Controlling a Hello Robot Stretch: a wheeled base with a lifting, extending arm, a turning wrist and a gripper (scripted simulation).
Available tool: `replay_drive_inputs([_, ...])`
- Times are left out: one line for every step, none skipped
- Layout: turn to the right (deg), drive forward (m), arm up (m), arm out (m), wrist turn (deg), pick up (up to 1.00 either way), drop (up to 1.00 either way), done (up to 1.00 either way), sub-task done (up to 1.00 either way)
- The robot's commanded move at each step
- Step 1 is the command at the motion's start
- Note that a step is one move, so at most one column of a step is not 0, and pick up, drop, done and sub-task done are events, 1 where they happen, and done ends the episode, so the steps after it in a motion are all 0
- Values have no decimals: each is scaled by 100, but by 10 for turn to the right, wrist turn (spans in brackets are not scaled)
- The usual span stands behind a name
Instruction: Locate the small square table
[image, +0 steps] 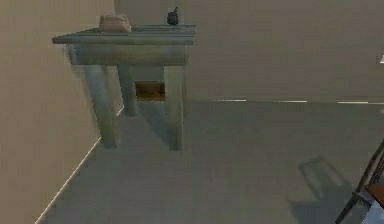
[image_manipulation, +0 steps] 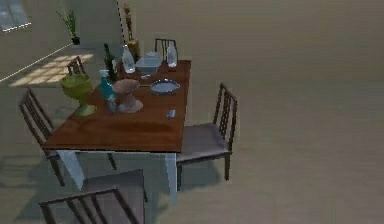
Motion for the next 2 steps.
replay_drive_inputs([0, 80, 0, 0, 0, 0, 0, 0, 0])
replay_drive_inputs([450, 0, 0, 0, 0, 0, 0, 0, 0])
